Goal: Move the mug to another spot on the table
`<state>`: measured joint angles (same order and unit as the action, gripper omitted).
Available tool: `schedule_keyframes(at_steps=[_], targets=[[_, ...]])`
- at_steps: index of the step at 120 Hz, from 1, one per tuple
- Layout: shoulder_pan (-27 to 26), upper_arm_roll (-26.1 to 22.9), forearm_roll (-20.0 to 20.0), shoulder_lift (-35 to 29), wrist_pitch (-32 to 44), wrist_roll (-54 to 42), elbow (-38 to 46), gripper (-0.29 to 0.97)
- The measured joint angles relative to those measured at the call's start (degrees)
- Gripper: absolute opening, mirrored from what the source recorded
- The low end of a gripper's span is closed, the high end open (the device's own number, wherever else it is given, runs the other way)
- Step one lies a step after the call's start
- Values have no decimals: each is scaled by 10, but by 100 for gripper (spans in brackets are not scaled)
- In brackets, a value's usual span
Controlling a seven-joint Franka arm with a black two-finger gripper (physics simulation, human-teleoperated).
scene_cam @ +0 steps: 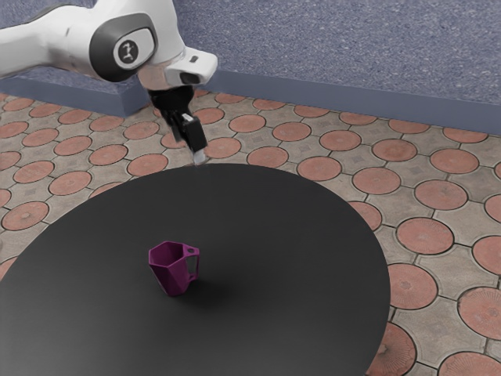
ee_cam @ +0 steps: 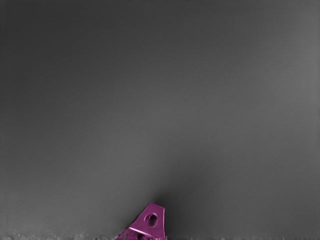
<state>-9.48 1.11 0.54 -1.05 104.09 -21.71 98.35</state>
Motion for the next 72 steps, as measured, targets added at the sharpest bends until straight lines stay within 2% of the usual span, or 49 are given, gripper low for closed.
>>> schedule_keyframes(at_steps=[20,72], targets=[[11,8,2,12,-72,16,-62,68],[62,9,-1,11,-127,79,-68,68]])
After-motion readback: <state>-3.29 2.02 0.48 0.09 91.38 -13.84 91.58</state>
